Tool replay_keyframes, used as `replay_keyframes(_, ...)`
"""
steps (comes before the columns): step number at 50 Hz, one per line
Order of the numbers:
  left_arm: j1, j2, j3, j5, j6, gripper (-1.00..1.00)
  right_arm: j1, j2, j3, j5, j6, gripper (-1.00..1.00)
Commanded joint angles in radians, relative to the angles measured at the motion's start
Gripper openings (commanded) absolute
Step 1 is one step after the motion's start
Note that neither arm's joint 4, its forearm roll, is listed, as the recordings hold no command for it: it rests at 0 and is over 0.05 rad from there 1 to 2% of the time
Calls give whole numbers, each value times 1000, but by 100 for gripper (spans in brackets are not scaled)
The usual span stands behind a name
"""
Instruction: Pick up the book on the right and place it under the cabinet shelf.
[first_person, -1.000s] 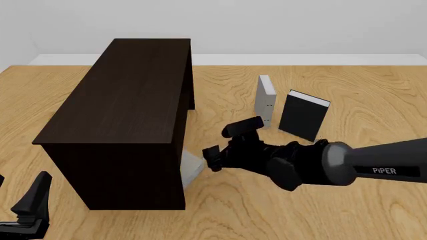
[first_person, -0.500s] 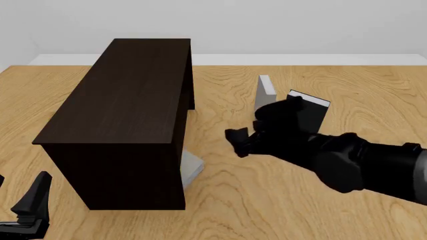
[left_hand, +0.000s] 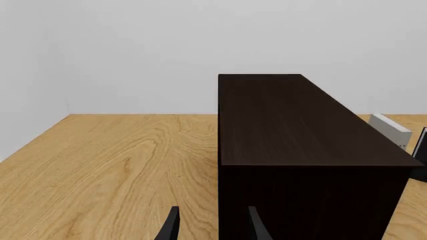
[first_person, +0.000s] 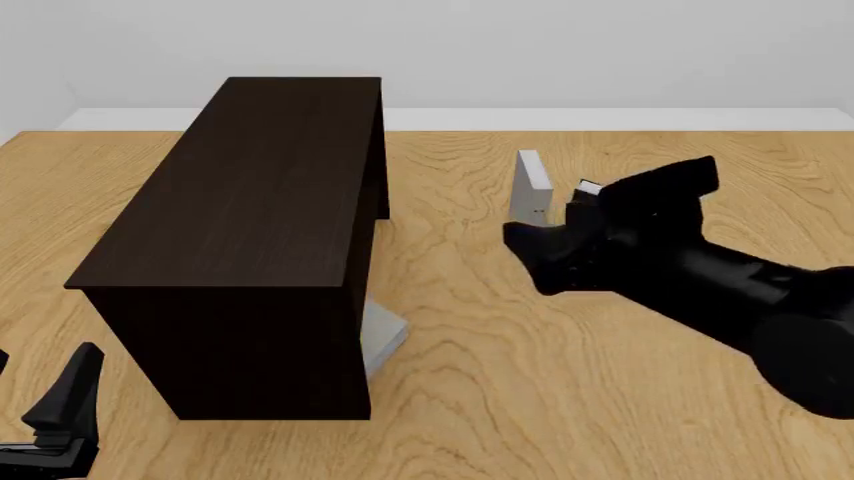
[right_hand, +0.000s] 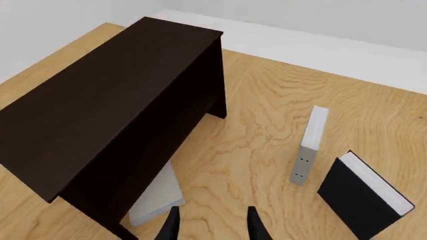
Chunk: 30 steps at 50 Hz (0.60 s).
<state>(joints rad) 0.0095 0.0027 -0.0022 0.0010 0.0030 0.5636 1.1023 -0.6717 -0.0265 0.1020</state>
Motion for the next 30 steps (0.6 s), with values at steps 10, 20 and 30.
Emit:
replay_keyframes(10, 0, 0, 0, -1, 0, 100, -55, -189, 43, 49, -70, 100)
replay_keyframes(20, 20, 3, 0, -8, -1, 100, -51, -340, 73, 75, -36, 100)
replay_keyframes(30, -13, -2, -1, -82, -4, 100, 65, -238, 519, -585, 58, 100)
